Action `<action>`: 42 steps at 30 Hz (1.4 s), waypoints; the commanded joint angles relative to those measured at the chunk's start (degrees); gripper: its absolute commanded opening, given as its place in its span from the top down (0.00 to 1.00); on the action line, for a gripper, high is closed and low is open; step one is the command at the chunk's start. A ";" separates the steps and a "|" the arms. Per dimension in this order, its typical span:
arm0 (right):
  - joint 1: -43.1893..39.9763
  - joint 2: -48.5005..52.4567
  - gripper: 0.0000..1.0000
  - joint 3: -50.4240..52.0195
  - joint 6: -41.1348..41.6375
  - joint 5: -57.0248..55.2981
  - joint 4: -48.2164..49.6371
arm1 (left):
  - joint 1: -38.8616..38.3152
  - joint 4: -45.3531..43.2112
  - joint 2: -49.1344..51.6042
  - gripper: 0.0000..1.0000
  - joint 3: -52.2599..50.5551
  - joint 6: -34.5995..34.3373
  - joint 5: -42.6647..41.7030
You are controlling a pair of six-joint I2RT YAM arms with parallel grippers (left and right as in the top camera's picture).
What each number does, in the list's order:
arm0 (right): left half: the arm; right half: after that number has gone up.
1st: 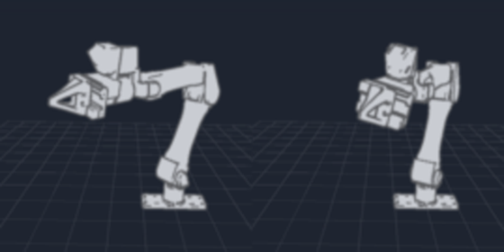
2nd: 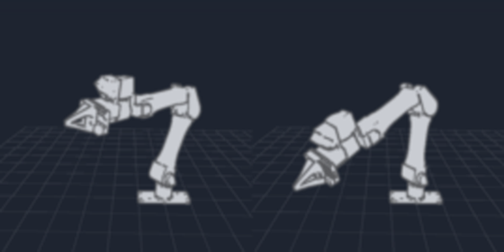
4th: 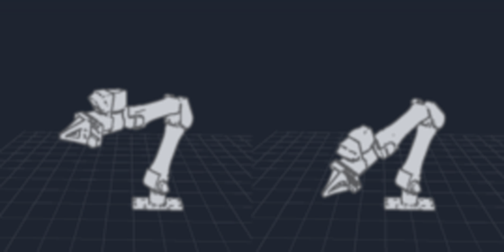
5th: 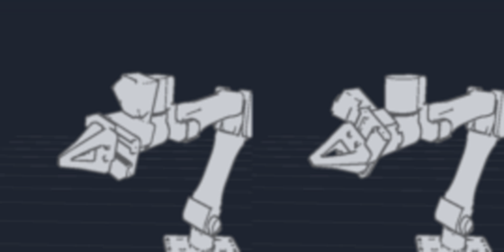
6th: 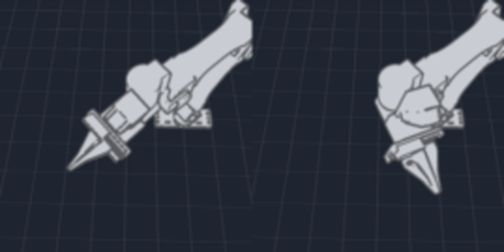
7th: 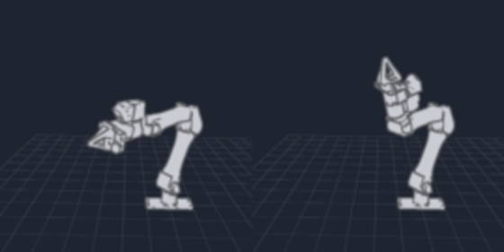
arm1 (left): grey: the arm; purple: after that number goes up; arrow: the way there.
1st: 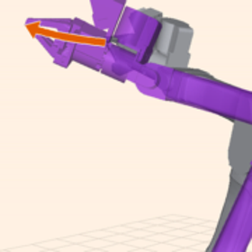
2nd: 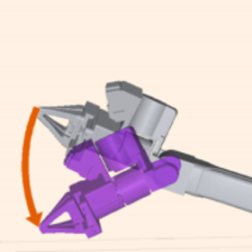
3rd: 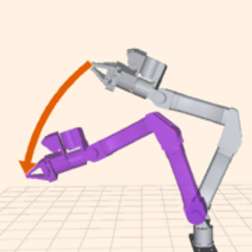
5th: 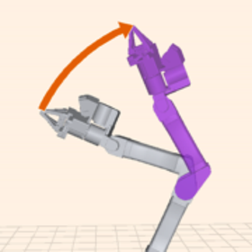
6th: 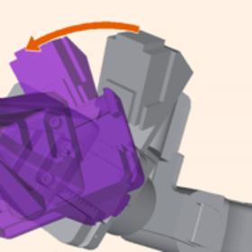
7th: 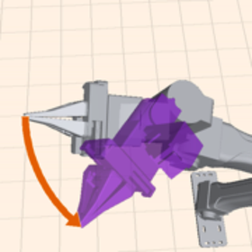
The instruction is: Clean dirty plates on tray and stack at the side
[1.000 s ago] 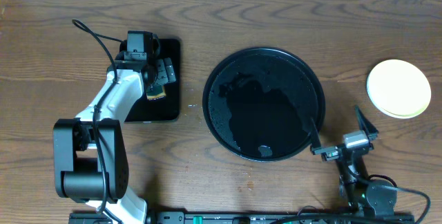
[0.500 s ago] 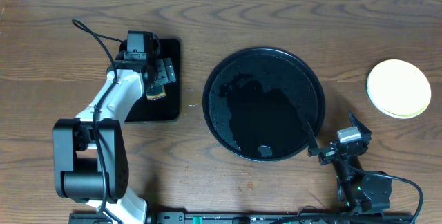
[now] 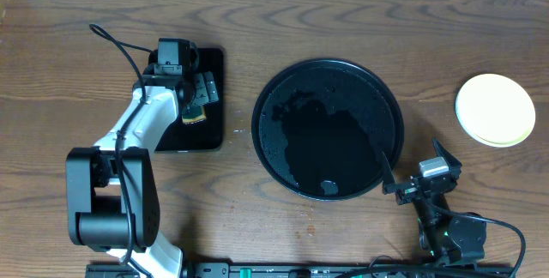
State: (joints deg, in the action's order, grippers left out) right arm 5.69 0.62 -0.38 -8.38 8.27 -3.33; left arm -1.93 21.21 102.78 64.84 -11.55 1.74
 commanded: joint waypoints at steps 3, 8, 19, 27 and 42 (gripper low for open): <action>-0.74 -0.33 0.01 0.07 0.63 -0.35 -0.28 | 0.26 0.15 0.74 0.04 -0.61 0.59 0.68; -0.74 -0.33 0.01 0.07 0.63 -0.35 -0.28 | -0.20 0.15 0.44 0.04 -0.61 0.59 0.66; -0.74 -0.35 0.01 0.07 0.63 -0.35 -0.28 | -4.09 2.34 -18.88 0.04 -0.61 0.59 0.66; -0.74 -0.33 0.01 0.07 0.63 -0.35 -0.28 | -4.63 2.34 -47.52 0.04 -0.61 0.59 0.66; -0.74 -0.35 0.01 0.07 0.63 -0.35 -0.28 | -4.63 8.98 -82.82 0.04 -1.55 0.59 0.66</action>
State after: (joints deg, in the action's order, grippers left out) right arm 5.69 0.62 -0.38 -8.36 8.08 -3.38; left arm -6.59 27.20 21.56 64.20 -11.55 1.91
